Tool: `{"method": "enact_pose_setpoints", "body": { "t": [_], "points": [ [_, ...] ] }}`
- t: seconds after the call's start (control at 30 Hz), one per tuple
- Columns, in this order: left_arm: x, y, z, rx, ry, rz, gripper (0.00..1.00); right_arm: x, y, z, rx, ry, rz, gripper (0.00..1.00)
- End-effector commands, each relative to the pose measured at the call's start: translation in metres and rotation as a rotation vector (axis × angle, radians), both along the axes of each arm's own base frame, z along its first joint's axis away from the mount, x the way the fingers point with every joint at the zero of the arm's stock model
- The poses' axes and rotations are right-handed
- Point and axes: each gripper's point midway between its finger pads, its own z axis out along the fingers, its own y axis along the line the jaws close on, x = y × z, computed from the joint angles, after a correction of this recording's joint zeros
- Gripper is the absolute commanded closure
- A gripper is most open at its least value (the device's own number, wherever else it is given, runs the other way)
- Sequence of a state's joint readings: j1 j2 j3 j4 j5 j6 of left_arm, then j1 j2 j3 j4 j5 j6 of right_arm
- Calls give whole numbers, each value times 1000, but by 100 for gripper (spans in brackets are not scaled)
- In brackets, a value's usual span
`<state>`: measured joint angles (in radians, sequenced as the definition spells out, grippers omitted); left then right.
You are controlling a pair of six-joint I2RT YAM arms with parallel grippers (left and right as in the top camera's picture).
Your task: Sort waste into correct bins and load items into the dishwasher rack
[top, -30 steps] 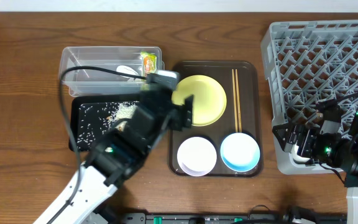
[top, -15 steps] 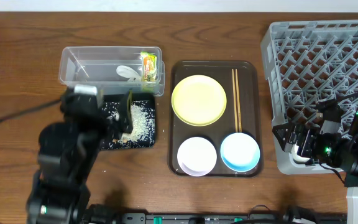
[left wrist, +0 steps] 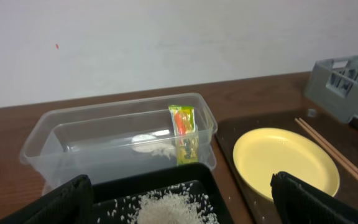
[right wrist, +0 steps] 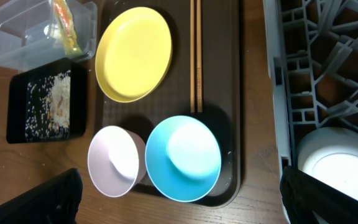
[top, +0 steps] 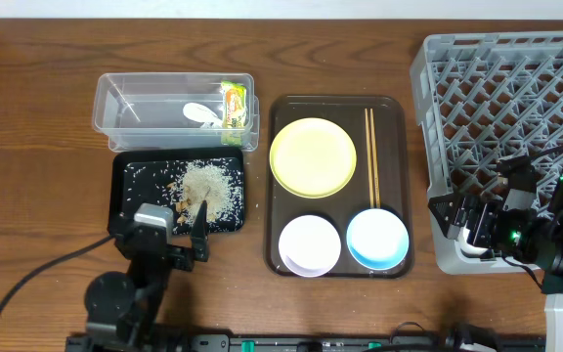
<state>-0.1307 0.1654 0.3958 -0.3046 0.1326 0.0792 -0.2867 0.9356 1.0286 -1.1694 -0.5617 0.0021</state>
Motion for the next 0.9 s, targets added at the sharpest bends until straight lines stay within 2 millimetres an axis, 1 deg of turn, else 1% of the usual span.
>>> {"method": "enact_pose_setpoints", "body": {
  "t": [0.0,0.27,0.57,0.87],
  "points": [
    [0,-1,-15,7,-27,-11,7,2,0,7,-5,-27,12,1],
    [4,-1,-52,6,-27,-9,7,2,0,7,-5,-27,12,1],
    [11,-2,-94,13,42,-9,7,2,0,7,-5,-27,12,1],
    [12,-2,-95,13,37,-9,7,2,0,7,-5,-27,12,1]
  ]
}}
